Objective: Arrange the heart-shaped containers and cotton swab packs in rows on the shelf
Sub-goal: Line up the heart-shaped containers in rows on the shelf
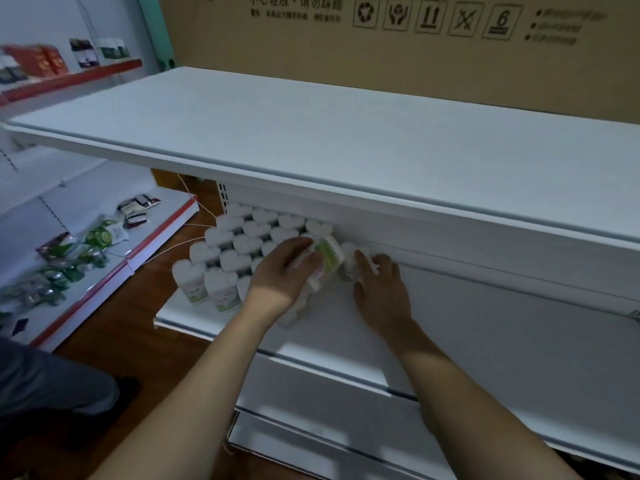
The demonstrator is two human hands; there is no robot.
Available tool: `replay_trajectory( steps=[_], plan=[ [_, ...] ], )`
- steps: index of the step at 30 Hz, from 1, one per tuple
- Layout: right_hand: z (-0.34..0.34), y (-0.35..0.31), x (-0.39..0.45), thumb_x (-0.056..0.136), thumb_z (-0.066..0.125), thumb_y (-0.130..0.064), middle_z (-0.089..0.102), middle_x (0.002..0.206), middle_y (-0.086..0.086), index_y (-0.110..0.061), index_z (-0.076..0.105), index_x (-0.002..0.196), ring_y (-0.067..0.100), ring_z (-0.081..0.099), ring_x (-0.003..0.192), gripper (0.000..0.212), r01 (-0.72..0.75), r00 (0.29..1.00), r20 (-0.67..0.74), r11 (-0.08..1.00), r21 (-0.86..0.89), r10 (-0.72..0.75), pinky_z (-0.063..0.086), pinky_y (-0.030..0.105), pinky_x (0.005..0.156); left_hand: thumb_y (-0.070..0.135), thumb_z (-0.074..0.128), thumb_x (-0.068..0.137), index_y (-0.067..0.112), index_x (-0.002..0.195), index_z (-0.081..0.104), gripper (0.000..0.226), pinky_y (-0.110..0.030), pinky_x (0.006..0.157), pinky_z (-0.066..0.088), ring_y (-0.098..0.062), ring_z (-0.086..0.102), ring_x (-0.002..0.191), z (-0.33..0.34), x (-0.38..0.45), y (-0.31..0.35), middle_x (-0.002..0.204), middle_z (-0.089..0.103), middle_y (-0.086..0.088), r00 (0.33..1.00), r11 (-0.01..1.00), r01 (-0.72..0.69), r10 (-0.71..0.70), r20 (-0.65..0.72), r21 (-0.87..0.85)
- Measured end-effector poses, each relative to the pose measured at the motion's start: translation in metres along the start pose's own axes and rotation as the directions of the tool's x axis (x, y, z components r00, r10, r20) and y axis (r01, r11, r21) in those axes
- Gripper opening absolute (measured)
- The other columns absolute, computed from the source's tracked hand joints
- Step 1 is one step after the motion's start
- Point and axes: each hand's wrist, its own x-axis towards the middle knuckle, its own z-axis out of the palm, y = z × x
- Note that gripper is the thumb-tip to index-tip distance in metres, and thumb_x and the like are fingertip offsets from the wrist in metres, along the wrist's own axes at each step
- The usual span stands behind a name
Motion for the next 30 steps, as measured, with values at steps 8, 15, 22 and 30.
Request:
replay_trajectory(
  steps=[8, 15, 22, 30],
  plan=[
    [-0.004, -0.022, 0.038, 0.093, 0.051, -0.026, 0.035, 0.15, 0.01, -0.017, 0.017, 0.158, 0.035, 0.033, 0.134, 0.074, -0.095, 0.971, 0.189, 0.965, -0.245, 0.144, 0.042, 0.046, 0.098, 0.033, 0.076, 0.087, 0.021, 0.123, 0.058, 0.042, -0.039, 0.086, 0.053, -0.022, 0.059, 0.106, -0.036, 0.023, -0.012, 0.119, 0.06, 0.003, 1.0, 1.0, -0.005, 0.004, 0.028, 0.03],
    [-0.004, -0.03, 0.052, 0.095, 0.049, -0.023, 0.022, 0.158, 0.006, -0.017, 0.002, 0.159, 0.034, 0.027, 0.138, 0.08, -0.121, 0.937, 0.282, 0.947, -0.297, 0.208, 0.044, 0.049, 0.1, 0.022, 0.077, 0.086, 0.012, 0.124, 0.06, 0.042, -0.012, 0.073, 0.039, -0.009, 0.05, 0.09, -0.048, 0.03, -0.025, 0.116, 0.057, 0.001, 0.995, 0.998, -0.016, 0.008, 0.103, 0.068],
    [-0.003, -0.038, 0.053, 0.094, 0.051, -0.025, 0.027, 0.153, 0.01, -0.018, -0.002, 0.159, 0.036, 0.038, 0.127, 0.084, -0.179, 0.934, 0.26, 0.95, -0.258, 0.246, 0.048, 0.047, 0.092, 0.031, 0.075, 0.088, 0.023, 0.139, 0.047, 0.059, -0.029, 0.09, 0.046, -0.014, 0.051, 0.109, -0.052, 0.038, -0.026, 0.129, 0.054, 0.004, 0.984, 0.997, -0.036, 0.022, 0.179, 0.073],
    [-0.059, -0.064, 0.02, 0.098, 0.061, -0.023, 0.066, 0.125, -0.002, -0.028, 0.058, 0.135, 0.012, 0.062, 0.112, 0.038, -0.103, 0.993, 0.003, 0.83, 0.548, 0.121, 0.051, 0.025, 0.091, 0.035, 0.075, 0.087, 0.024, 0.149, 0.039, 0.072, -0.022, 0.096, 0.037, -0.012, 0.046, 0.133, -0.035, 0.054, -0.01, 0.143, 0.049, 0.003, 0.918, 0.964, -0.198, 0.12, 0.378, 0.176]
  ],
)
